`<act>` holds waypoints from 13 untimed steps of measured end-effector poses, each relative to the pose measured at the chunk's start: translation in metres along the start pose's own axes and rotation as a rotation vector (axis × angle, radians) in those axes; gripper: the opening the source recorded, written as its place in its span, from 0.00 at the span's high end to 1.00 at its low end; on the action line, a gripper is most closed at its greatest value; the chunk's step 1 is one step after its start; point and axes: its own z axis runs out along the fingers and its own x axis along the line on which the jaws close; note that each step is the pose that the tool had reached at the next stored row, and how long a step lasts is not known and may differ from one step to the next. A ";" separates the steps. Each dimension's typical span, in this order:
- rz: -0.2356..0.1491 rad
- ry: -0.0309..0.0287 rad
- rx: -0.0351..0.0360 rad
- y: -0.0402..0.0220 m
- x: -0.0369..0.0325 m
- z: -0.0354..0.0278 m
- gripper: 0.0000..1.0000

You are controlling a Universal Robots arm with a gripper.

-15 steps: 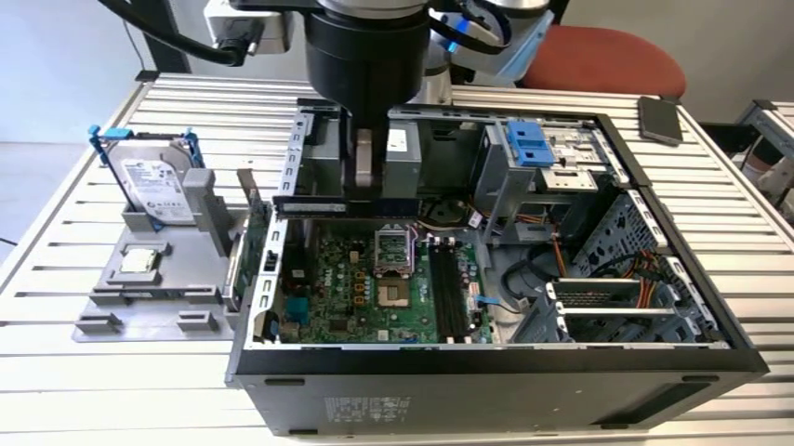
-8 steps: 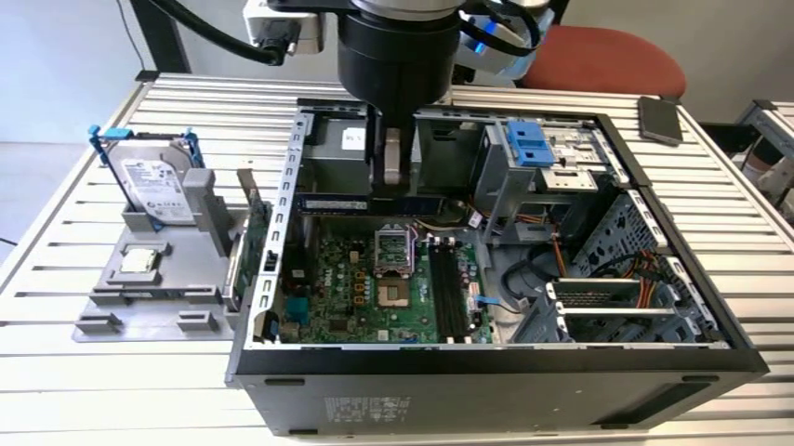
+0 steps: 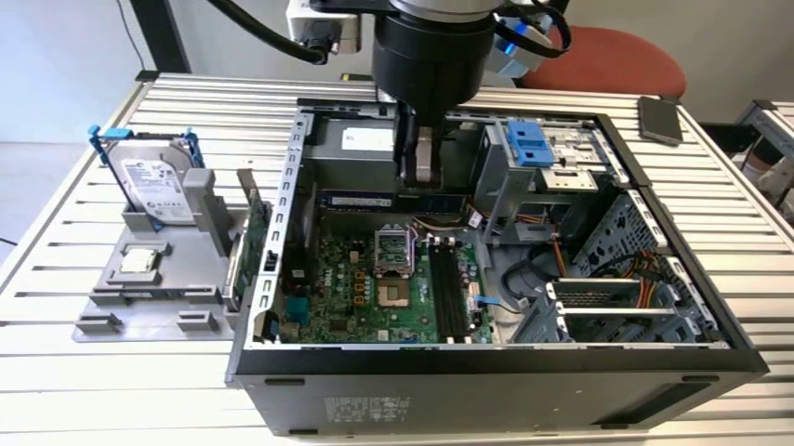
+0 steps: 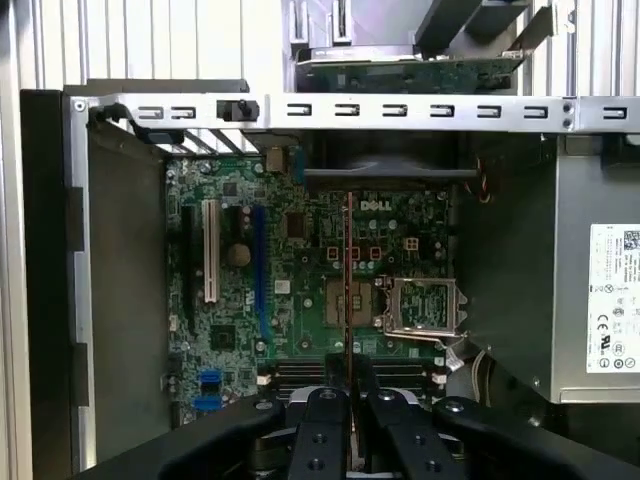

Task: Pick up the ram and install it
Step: 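Pick up the ram and move it above insertion slot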

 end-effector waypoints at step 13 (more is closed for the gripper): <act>0.009 -0.0002 0.0000 -0.0393 -0.0140 0.0017 1.00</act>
